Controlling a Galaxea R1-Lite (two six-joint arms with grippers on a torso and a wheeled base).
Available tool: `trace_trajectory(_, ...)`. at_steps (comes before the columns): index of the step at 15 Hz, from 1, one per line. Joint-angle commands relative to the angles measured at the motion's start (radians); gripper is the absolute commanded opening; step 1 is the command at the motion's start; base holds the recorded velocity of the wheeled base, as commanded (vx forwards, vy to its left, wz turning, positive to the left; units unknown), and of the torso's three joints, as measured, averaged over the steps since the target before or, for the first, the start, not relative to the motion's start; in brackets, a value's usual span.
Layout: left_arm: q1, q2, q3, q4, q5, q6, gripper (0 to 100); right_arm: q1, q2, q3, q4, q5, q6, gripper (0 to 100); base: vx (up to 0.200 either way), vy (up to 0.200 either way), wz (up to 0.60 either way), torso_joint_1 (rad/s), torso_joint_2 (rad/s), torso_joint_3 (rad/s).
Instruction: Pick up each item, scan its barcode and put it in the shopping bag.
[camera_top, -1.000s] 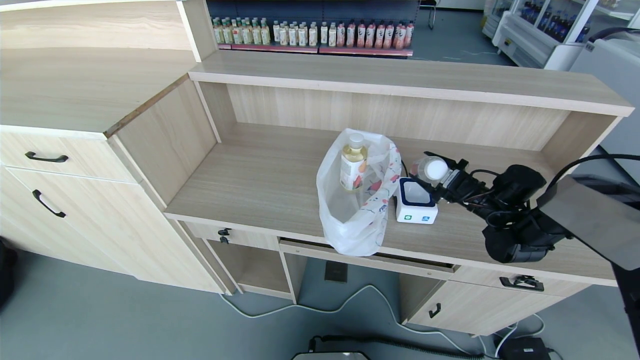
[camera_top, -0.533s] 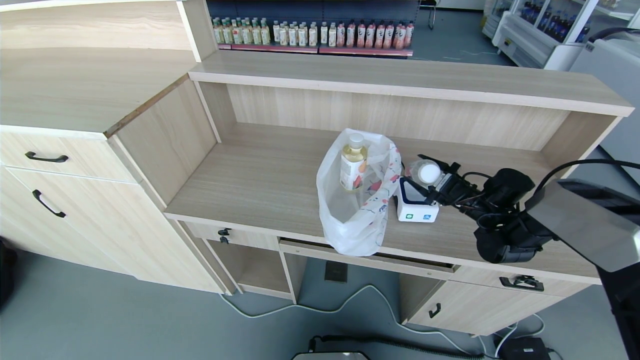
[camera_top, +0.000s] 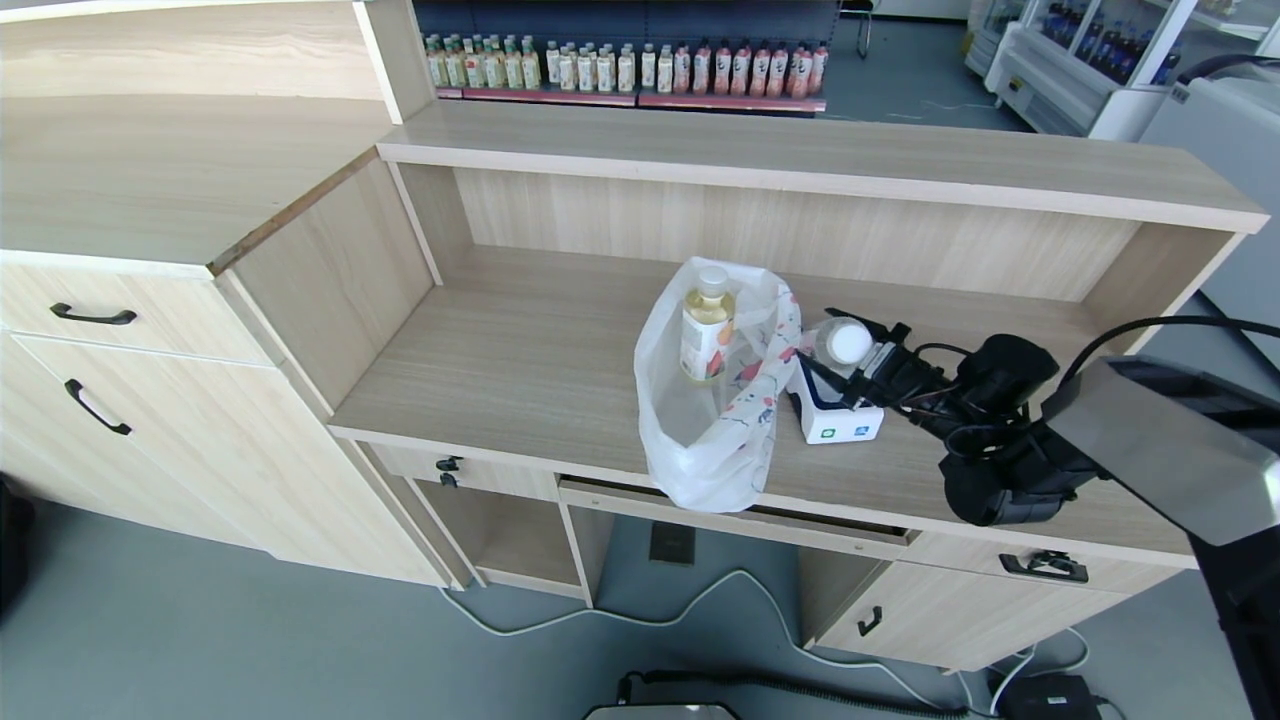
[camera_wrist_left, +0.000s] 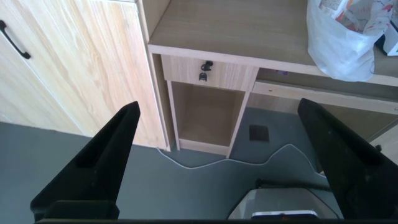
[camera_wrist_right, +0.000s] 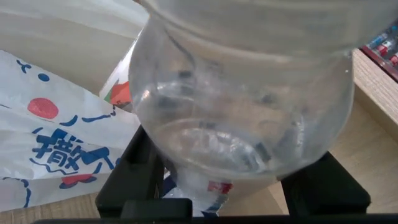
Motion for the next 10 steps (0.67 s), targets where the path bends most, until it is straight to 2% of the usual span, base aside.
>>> trace_trajectory(1, 0.0, 0.0, 0.001, 0.0, 0.0, -0.001, 100, -0.014, -0.2, 0.144, -0.006, 0.001, 0.093, 0, 0.0, 0.0, 0.0, 0.0, 0.0, 0.0)
trace_trajectory(2, 0.0, 0.0, 0.001, 0.0, 0.0, -0.001, 100, -0.023, -0.244, 0.174, -0.006, -0.004, 0.124, 0, 0.0, 0.0, 0.0, 0.0, 0.0, 0.0)
trace_trajectory(3, 0.0, 0.0, -0.001, 0.0, 0.0, -0.001, 100, -0.055, -0.404, 0.279, 0.0, -0.042, 0.26, 0, 0.0, 0.0, 0.0, 0.0, 0.0, 0.0)
trace_trajectory(5, 0.0, 0.0, -0.001, 0.0, 0.0, -0.001, 100, -0.103, -0.675, 0.378, 0.181, -0.194, 0.437, 0, 0.0, 0.0, 0.0, 0.0, 0.0, 0.0)
trace_trajectory(7, 0.0, 0.0, 0.001, 0.0, 0.0, 0.001, 100, -0.152, -0.849, 0.41, 0.423, -0.296, 0.463, 0, 0.0, 0.0, 0.0, 0.0, 0.0, 0.0)
trace_trajectory(8, 0.0, 0.0, 0.001, 0.0, 0.0, -0.001, 100, -0.219, -0.961, 0.454, 0.589, -0.319, 0.46, 0, 0.0, 0.0, 0.0, 0.0, 0.0, 0.0)
trace_trajectory(10, 0.0, 0.0, -0.001, 0.0, 0.0, -0.001, 100, -0.278, -1.037, 0.513, 0.667, -0.322, 0.46, 0, 0.0, 0.0, 0.0, 0.0, 0.0, 0.0)
